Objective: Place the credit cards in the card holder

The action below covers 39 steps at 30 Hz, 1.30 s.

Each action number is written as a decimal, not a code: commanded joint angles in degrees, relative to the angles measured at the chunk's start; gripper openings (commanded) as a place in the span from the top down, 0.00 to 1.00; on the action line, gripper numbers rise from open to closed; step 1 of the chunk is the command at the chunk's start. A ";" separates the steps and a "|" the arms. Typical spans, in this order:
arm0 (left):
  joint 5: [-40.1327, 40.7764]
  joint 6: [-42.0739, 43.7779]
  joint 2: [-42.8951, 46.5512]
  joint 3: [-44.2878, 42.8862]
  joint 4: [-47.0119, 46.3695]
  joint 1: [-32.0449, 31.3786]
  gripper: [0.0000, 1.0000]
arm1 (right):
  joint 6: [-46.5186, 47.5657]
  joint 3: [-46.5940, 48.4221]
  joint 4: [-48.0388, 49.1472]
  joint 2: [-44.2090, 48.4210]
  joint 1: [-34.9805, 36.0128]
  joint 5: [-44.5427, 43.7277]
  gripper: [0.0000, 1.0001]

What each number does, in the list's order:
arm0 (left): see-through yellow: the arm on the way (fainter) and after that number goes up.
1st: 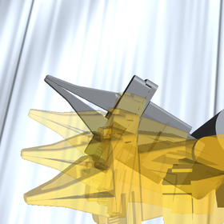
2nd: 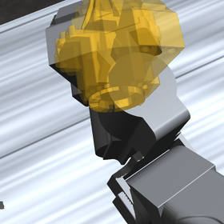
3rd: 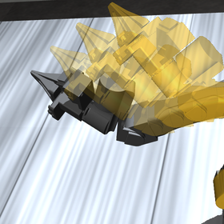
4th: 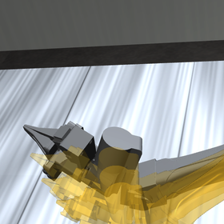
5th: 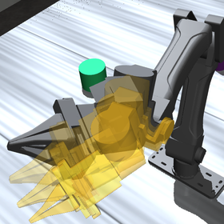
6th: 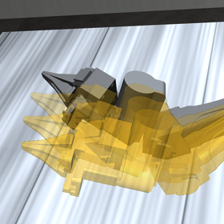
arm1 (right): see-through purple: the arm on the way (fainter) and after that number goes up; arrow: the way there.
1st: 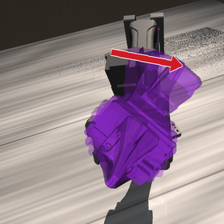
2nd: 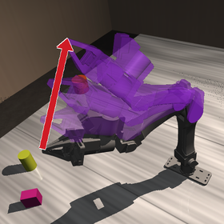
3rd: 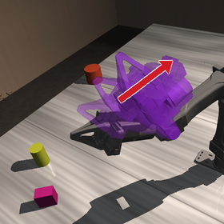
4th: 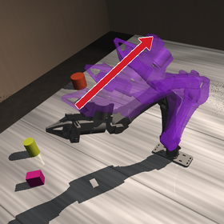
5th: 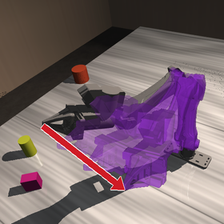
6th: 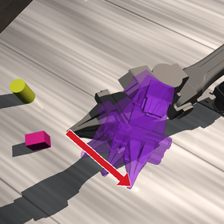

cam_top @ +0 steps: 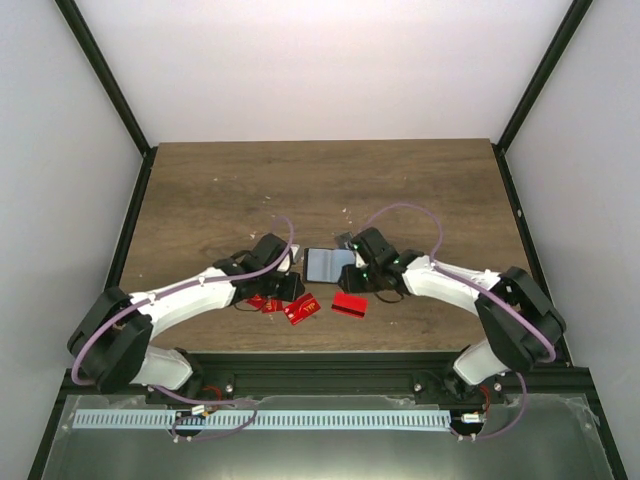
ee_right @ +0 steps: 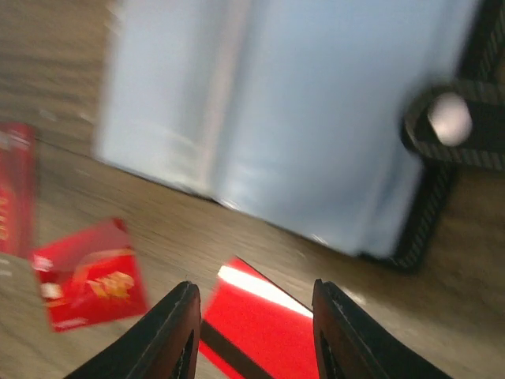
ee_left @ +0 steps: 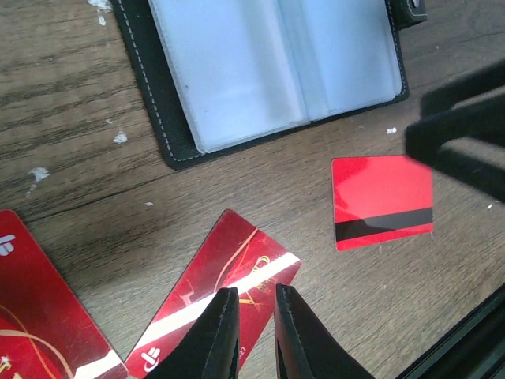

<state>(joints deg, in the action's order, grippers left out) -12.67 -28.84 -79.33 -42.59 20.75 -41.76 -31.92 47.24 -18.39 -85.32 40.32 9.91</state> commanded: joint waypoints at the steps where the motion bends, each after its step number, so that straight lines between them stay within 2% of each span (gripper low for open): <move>1: 1.53 -1.22 0.45 0.71 -1.86 -1.54 0.84 | -2.88 -5.25 1.04 -1.29 0.47 -2.28 0.59; 6: 1.97 -2.04 2.92 1.42 -1.00 -2.59 0.84 | -3.38 -6.96 2.95 -3.92 1.50 -0.55 0.62; 21: 2.70 -3.41 9.00 5.19 -0.56 -3.32 0.84 | -8.75 -8.85 -3.39 -3.69 13.88 -0.08 0.62; 31: 0.26 -2.28 7.00 5.26 -2.87 -4.56 0.84 | -9.31 -8.98 -8.63 3.70 14.34 2.44 0.60; 35: -0.45 -1.86 5.33 4.46 -4.22 -5.19 0.84 | -10.20 -9.16 -11.82 8.01 14.30 0.89 0.60; 39: -1.63 -1.04 3.01 2.98 -5.58 -6.25 0.84 | -16.52 -9.75 -13.18 16.70 14.28 -2.32 0.48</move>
<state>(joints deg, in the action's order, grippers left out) -12.45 -31.20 -74.19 -37.50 17.82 -46.85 -42.65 37.39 -28.36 -76.29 54.15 11.14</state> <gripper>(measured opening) 0.158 0.466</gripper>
